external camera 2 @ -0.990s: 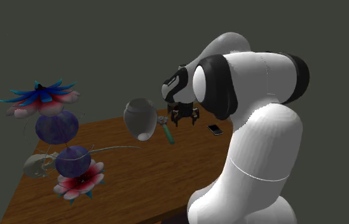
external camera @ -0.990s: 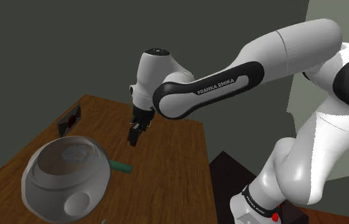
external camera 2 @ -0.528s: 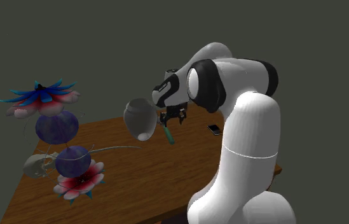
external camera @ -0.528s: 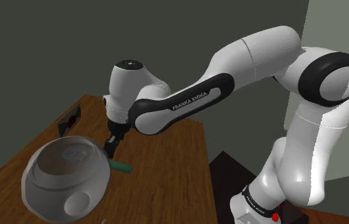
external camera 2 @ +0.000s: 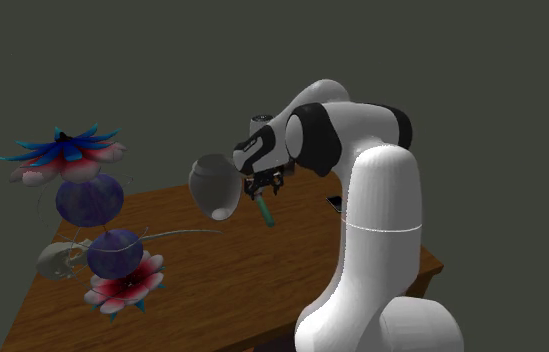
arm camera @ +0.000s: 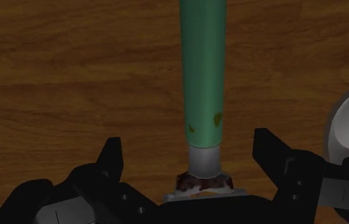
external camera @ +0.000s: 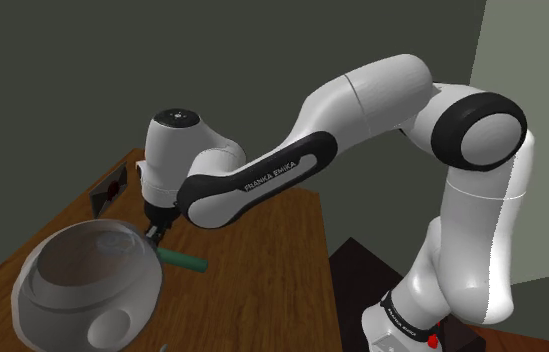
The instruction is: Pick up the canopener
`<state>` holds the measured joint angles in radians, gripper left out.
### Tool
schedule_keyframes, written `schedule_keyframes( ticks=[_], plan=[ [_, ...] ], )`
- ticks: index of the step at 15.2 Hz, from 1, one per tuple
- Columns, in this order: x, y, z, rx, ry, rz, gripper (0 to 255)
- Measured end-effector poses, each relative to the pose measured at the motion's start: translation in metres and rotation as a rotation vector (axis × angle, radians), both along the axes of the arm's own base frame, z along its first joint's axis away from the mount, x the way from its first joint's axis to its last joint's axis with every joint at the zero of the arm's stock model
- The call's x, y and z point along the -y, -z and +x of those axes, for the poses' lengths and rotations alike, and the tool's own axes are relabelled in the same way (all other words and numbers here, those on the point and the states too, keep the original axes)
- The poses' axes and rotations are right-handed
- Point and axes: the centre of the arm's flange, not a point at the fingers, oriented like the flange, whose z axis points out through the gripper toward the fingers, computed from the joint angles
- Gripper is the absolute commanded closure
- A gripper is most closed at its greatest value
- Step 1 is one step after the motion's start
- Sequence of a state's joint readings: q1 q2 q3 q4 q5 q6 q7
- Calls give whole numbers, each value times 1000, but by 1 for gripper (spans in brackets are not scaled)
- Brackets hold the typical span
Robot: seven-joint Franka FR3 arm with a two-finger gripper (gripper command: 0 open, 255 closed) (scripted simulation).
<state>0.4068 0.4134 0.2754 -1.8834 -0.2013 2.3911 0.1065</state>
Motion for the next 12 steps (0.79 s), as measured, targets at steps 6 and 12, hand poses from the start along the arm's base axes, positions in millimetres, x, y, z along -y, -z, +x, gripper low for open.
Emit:
schedule_keyframes(
  ticks=[6, 12],
  plan=[
    [-5, 28, -2, -5, -7, -1, 255],
    [-6, 32, -6, -7, -15, 1, 255]
  ],
)
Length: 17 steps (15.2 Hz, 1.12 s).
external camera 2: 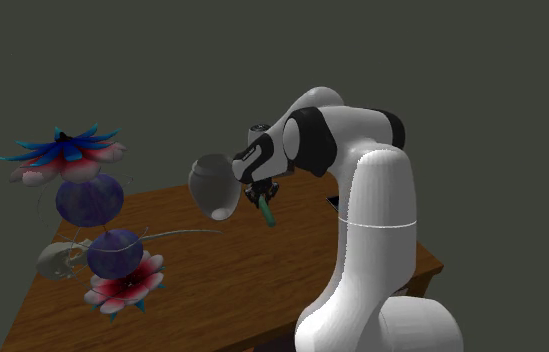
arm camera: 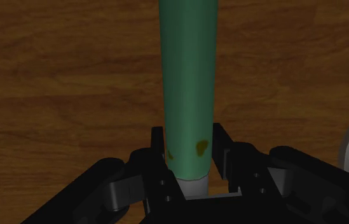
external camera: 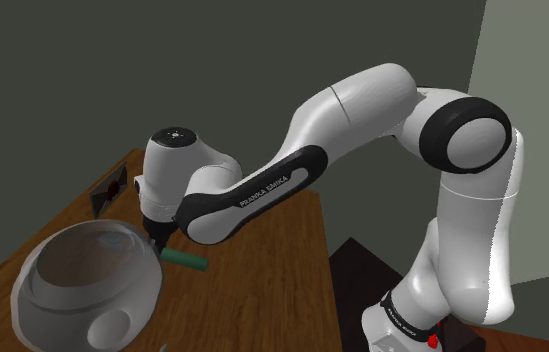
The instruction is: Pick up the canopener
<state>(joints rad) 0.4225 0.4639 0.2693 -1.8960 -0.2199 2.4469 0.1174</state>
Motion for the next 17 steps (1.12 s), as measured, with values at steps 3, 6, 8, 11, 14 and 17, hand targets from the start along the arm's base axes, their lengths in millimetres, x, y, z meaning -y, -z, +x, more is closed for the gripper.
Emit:
schedule_keyframes(
  ticks=[3, 6, 8, 11, 14, 17],
  plan=[
    [-1, 0, 0, -2, 1, -2, 255],
    [-3, -9, -2, -8, 1, -6, 255],
    [-3, -18, -2, -8, 1, -7, 255],
    [-3, -34, -3, -8, 0, -6, 255],
    [-3, -50, -2, -8, -1, -5, 255],
    [-3, -66, -3, -8, 0, -6, 255]
  ],
)
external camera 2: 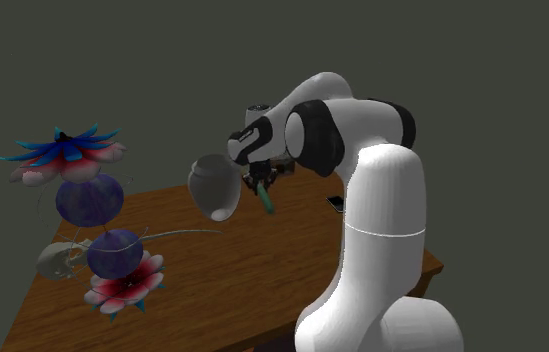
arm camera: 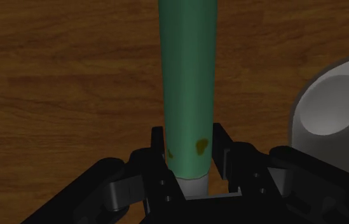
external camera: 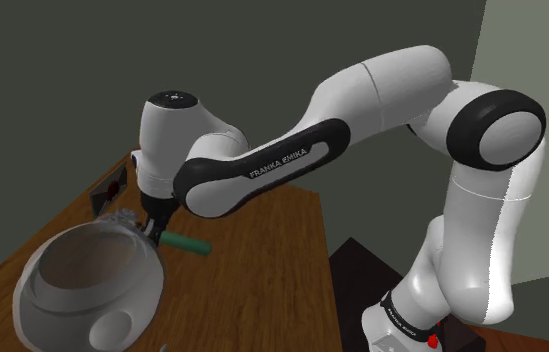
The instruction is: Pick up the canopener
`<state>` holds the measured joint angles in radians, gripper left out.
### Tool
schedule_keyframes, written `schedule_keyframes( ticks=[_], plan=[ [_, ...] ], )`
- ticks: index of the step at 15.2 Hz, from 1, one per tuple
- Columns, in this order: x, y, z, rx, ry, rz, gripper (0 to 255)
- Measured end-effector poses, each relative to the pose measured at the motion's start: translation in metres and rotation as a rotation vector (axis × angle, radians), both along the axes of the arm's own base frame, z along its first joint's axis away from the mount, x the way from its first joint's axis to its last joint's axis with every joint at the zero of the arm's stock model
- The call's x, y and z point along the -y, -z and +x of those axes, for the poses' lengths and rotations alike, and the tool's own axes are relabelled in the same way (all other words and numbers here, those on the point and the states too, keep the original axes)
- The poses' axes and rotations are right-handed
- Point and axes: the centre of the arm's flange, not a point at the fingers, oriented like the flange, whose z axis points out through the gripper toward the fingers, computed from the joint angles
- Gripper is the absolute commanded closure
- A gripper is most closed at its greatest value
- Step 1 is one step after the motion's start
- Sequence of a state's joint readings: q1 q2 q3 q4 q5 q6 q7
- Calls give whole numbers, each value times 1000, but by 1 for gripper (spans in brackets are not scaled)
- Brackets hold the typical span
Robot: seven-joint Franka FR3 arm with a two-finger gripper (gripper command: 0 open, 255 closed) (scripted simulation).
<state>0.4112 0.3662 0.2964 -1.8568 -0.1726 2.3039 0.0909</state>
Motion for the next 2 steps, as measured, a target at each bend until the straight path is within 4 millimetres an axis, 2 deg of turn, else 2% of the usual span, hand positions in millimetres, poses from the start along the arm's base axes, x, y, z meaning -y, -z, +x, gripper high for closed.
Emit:
schedule_keyframes(
  ticks=[2],
  plan=[
    [0, -9, 0, 1, -1, 1, 255]
  ],
)
